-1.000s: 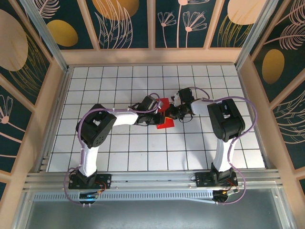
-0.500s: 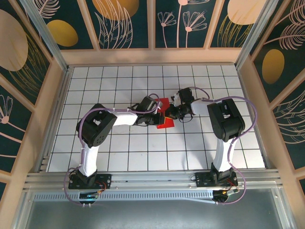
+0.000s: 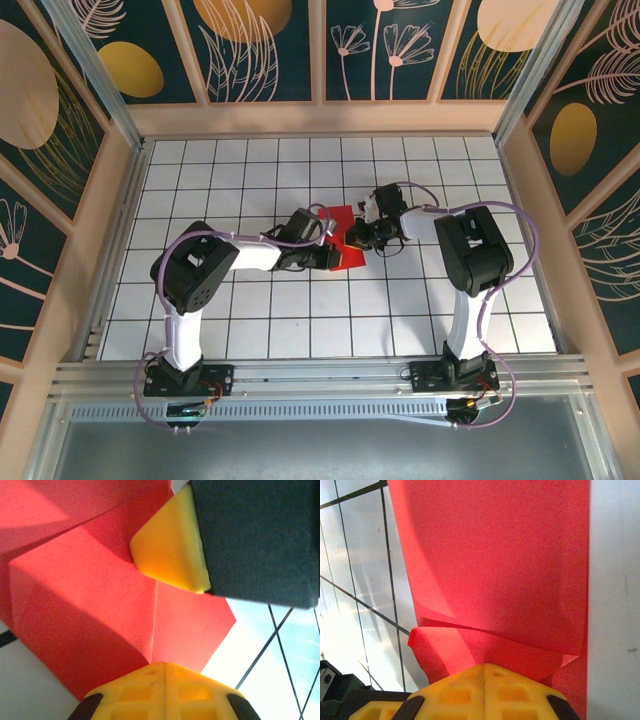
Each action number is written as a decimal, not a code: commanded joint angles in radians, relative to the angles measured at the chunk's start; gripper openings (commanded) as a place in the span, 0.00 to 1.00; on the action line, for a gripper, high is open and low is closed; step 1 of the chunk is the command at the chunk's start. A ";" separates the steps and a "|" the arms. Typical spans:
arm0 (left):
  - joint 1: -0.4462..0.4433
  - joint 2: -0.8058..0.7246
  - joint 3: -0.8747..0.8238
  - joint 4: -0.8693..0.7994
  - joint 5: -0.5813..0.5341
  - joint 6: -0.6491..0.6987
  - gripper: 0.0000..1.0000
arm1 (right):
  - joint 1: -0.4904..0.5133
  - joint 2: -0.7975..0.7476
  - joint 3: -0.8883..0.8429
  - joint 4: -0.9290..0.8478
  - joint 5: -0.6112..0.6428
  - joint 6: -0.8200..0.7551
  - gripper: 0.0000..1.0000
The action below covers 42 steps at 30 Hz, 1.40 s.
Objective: Fold a paper plane with a square sheet of paper (fold left side to right side)
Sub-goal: Fold the triangle a second time at the center of the table.
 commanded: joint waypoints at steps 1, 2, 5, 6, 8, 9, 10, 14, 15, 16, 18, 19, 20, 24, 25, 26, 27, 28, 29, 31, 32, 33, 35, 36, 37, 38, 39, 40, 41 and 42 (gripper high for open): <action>0.000 -0.014 -0.059 -0.108 0.040 0.044 0.00 | -0.004 0.065 -0.015 -0.097 0.094 -0.024 0.00; -0.003 -0.019 -0.063 -0.111 0.040 0.050 0.00 | -0.004 0.067 -0.015 -0.100 0.094 -0.024 0.00; -0.003 -0.029 -0.075 -0.123 0.037 0.070 0.00 | -0.003 0.066 -0.013 -0.101 0.096 -0.024 0.00; -0.004 -0.031 -0.079 -0.128 0.035 0.074 0.00 | -0.003 0.065 -0.013 -0.102 0.097 -0.024 0.00; -0.004 -0.036 -0.087 -0.130 0.031 0.079 0.00 | -0.003 0.064 -0.015 -0.103 0.097 -0.024 0.00; -0.005 -0.037 -0.091 -0.131 0.032 0.081 0.00 | -0.003 0.064 -0.013 -0.103 0.097 -0.024 0.00; -0.007 -0.037 -0.096 -0.132 0.034 0.083 0.00 | -0.003 0.064 -0.014 -0.103 0.097 -0.022 0.00; -0.013 -0.045 -0.115 -0.134 0.027 0.086 0.00 | -0.004 0.064 -0.013 -0.106 0.097 -0.024 0.00; -0.014 -0.049 -0.118 -0.134 0.023 0.085 0.00 | -0.004 0.064 -0.014 -0.104 0.097 -0.023 0.00; -0.015 -0.051 -0.121 -0.134 0.022 0.085 0.00 | -0.003 0.064 -0.015 -0.105 0.097 -0.024 0.00; -0.016 -0.055 -0.125 -0.136 0.020 0.086 0.00 | -0.003 0.065 -0.012 -0.106 0.096 -0.023 0.00; -0.016 -0.057 -0.125 -0.138 0.019 0.087 0.00 | -0.002 0.066 -0.011 -0.106 0.096 -0.023 0.00; -0.016 -0.059 -0.125 -0.140 0.017 0.088 0.00 | -0.002 0.065 -0.010 -0.106 0.096 -0.023 0.00; -0.019 -0.068 -0.133 -0.147 0.007 0.089 0.00 | -0.002 0.063 -0.011 -0.108 0.094 -0.024 0.00; -0.020 -0.073 -0.138 -0.146 0.003 0.088 0.00 | -0.002 0.063 -0.009 -0.108 0.094 -0.024 0.00; -0.020 -0.077 -0.141 -0.144 -0.001 0.086 0.00 | -0.002 0.065 -0.009 -0.108 0.094 -0.024 0.00; -0.019 -0.083 -0.146 -0.141 -0.005 0.085 0.00 | -0.002 0.066 -0.009 -0.108 0.093 -0.025 0.00; -0.019 -0.087 -0.150 -0.140 -0.010 0.083 0.00 | -0.003 0.064 -0.009 -0.107 0.092 -0.025 0.00; -0.020 -0.091 -0.151 -0.139 -0.014 0.082 0.00 | -0.003 0.063 -0.008 -0.106 0.091 -0.025 0.00; -0.019 -0.104 -0.156 -0.136 -0.034 0.074 0.00 | -0.001 0.063 -0.007 -0.106 0.088 -0.025 0.00; -0.019 -0.113 -0.160 -0.128 -0.040 0.068 0.00 | 0.000 0.061 -0.006 -0.104 0.085 -0.025 0.00; -0.020 -0.128 -0.164 -0.114 -0.046 0.059 0.00 | 0.000 0.058 -0.006 -0.102 0.082 -0.024 0.00; -0.019 -0.153 -0.167 -0.095 -0.053 0.043 0.00 | 0.000 0.050 -0.005 -0.096 0.073 -0.022 0.00; -0.020 -0.169 -0.165 -0.088 -0.060 0.036 0.00 | 0.000 0.046 -0.004 -0.093 0.068 -0.020 0.00; -0.018 -0.184 -0.162 -0.087 -0.074 0.031 0.00 | 0.001 0.041 0.001 -0.092 0.063 -0.017 0.00; -0.017 -0.199 -0.160 -0.088 -0.088 0.027 0.00 | 0.001 0.035 0.005 -0.090 0.058 -0.015 0.00; -0.012 -0.215 -0.156 -0.093 -0.102 0.025 0.00 | 0.002 0.029 0.010 -0.088 0.051 -0.011 0.00; -0.010 -0.229 -0.151 -0.095 -0.114 0.020 0.00 | 0.001 0.022 0.017 -0.088 0.044 -0.006 0.00; -0.005 -0.242 -0.150 -0.095 -0.124 0.012 0.00 | 0.001 0.016 0.023 -0.084 0.037 -0.002 0.00; 0.003 -0.247 -0.148 -0.096 -0.131 -0.002 0.00 | 0.002 0.007 0.030 -0.078 0.028 0.005 0.00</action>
